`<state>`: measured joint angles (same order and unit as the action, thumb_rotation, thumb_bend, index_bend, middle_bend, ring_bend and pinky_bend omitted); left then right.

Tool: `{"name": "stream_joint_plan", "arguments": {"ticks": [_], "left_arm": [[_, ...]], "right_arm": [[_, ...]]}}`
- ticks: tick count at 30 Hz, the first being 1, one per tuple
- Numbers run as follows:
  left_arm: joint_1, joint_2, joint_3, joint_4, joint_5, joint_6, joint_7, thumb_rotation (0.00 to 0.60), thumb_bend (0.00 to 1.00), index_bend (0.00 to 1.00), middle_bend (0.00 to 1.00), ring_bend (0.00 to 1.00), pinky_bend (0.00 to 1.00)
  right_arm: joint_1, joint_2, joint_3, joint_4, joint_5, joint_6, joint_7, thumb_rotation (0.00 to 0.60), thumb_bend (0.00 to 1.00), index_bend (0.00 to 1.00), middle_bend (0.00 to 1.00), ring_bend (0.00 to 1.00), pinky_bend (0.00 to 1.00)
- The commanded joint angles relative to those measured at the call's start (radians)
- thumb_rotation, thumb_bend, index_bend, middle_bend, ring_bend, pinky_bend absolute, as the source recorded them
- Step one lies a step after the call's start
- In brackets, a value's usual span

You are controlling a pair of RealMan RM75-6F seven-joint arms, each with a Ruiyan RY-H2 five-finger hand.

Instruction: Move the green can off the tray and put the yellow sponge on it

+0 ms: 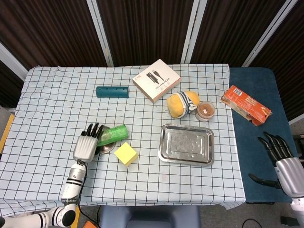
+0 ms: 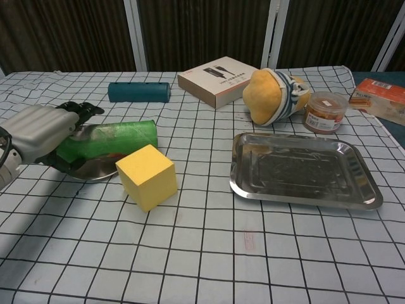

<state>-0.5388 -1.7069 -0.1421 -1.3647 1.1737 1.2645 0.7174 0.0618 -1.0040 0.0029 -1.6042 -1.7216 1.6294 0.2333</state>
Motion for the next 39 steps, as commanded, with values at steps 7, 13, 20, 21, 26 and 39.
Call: {"name": "stream_joint_plan", "arguments": {"ticks": [7, 13, 20, 21, 26, 39], "left_arm": [[0.024, 0.06, 0.003, -0.105, 0.029, 0.044, -0.009, 0.6, 0.36, 0.0, 0.02, 0.04, 0.31], [0.088, 0.196, 0.066, -0.231, 0.142, 0.133, -0.046, 0.6, 0.36, 0.0, 0.07, 0.04, 0.3], [0.233, 0.372, 0.187, -0.268, 0.28, 0.287, -0.165, 0.6, 0.36, 0.06, 0.14, 0.07, 0.29], [0.248, 0.391, 0.198, -0.266, 0.285, 0.294, -0.187, 0.6, 0.37, 0.07, 0.14, 0.07, 0.29], [0.31, 0.458, 0.237, -0.255, 0.293, 0.306, -0.291, 0.6, 0.37, 0.08, 0.12, 0.07, 0.29], [0.377, 0.468, 0.197, -0.214, 0.243, 0.31, -0.259, 0.6, 0.36, 0.09, 0.13, 0.07, 0.28]], "right_arm": [[0.001, 0.001, 0.0, 0.001, 0.001, -0.001, 0.002, 0.6, 0.07, 0.0, 0.0, 0.0, 0.0], [0.001, 0.002, -0.001, 0.001, 0.0, -0.003, 0.001, 0.6, 0.07, 0.0, 0.0, 0.0, 0.0], [0.018, -0.012, -0.01, 0.017, -0.014, -0.039, -0.038, 0.6, 0.07, 0.0, 0.0, 0.0, 0.0], [0.021, -0.016, -0.012, 0.019, -0.014, -0.051, -0.051, 0.6, 0.07, 0.0, 0.0, 0.0, 0.0], [0.061, -0.016, -0.032, -0.011, -0.04, -0.134, -0.096, 0.6, 0.07, 0.0, 0.0, 0.0, 0.0], [0.287, -0.086, -0.033, -0.118, -0.147, -0.421, -0.126, 0.6, 0.07, 0.11, 0.03, 0.0, 0.07]]}}
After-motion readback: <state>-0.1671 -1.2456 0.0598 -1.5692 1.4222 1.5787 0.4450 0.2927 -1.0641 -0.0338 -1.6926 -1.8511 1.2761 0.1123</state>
